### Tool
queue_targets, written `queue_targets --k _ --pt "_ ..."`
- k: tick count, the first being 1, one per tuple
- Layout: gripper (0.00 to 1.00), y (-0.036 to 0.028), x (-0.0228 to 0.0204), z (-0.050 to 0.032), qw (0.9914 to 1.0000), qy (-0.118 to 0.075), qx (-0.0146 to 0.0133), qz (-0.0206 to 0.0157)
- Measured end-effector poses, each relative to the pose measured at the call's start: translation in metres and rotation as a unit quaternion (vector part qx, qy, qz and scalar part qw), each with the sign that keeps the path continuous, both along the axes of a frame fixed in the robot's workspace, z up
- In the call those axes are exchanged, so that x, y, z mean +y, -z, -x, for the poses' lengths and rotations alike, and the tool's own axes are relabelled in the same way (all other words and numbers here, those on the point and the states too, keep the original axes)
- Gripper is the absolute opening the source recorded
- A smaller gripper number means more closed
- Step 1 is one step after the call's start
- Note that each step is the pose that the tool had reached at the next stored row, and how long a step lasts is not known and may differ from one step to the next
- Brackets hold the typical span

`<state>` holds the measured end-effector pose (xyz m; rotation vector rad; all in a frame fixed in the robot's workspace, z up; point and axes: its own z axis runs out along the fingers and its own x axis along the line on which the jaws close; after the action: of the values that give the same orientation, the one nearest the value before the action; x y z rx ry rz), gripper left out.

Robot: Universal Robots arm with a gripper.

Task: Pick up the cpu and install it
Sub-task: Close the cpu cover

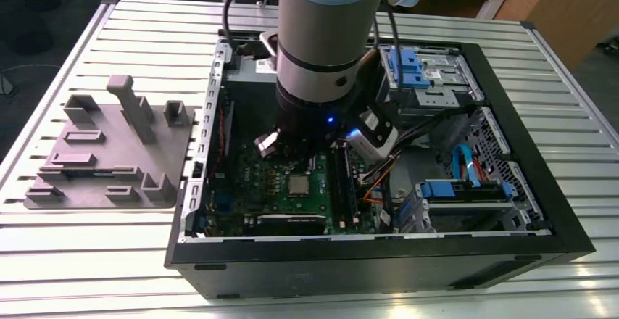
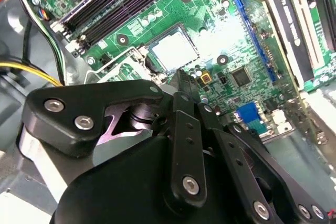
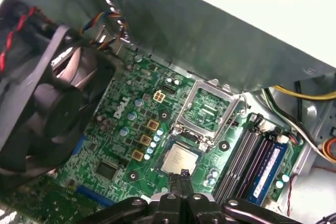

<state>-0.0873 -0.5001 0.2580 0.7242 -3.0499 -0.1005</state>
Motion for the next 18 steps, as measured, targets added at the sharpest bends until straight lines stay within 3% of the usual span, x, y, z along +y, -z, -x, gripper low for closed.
queue_targets --k 6,10,12,15,18 --pt "0.1 0.0001 -0.0002 0.0 0.99948 -0.032 -0.0001 -0.0001" --pt "0.1 0.0 -0.0004 0.0 0.99936 -0.036 0.0 -0.0001" --pt "0.1 0.0001 -0.0005 -0.0001 0.99926 -0.038 -0.0002 -0.0047" --pt "0.1 0.0008 -0.0004 0.0 0.99794 -0.064 -0.0001 -0.0053" --pt "0.1 0.0018 -0.0005 -0.0001 0.99602 -0.089 0.0 -0.0058"
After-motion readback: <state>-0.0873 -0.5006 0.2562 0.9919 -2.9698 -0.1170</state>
